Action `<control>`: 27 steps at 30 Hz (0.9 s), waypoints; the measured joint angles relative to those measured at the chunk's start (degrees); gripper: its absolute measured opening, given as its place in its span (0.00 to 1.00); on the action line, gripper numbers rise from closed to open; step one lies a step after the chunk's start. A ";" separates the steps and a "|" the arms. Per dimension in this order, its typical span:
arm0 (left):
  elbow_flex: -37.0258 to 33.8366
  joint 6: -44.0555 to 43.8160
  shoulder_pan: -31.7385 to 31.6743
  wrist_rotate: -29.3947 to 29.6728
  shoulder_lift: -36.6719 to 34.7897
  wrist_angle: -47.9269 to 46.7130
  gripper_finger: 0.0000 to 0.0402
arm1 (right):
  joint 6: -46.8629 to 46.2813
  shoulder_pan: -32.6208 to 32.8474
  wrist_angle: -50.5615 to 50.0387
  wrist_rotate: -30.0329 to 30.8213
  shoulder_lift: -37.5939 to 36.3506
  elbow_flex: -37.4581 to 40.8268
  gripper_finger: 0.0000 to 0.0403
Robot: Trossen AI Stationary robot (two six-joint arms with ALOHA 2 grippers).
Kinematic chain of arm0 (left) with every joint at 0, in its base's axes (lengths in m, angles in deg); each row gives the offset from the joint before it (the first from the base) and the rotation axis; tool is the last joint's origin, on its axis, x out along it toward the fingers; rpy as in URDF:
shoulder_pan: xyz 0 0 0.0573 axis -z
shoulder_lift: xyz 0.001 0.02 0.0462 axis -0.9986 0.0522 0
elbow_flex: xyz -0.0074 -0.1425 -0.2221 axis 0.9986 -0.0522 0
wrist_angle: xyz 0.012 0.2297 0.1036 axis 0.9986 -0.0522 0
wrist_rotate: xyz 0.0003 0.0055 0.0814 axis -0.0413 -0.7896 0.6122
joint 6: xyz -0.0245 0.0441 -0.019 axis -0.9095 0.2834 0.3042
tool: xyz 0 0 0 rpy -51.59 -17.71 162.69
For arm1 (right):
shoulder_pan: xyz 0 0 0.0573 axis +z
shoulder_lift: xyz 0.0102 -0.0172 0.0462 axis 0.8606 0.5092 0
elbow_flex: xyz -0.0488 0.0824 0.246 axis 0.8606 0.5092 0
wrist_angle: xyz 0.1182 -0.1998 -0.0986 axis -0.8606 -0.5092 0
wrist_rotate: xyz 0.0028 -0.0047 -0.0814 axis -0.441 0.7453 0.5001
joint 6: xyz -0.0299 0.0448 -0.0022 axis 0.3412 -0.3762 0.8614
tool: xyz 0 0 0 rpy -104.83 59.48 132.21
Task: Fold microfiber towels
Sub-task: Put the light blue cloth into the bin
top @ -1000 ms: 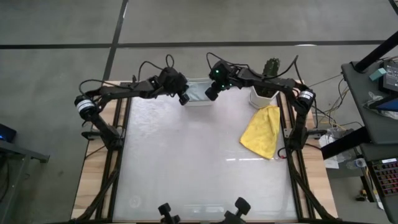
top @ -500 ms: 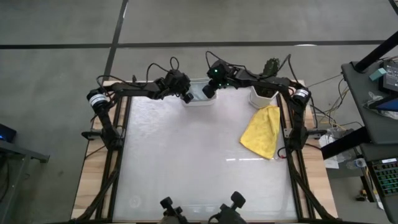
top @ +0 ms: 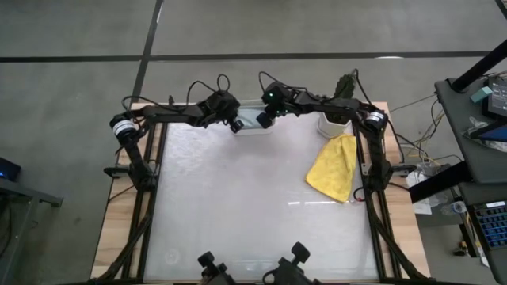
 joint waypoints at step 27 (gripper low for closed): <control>-1.42 0.27 1.07 -16.37 -4.93 -8.19 0.02 | 0.25 1.51 -8.85 -6.93 -8.09 4.44 0.02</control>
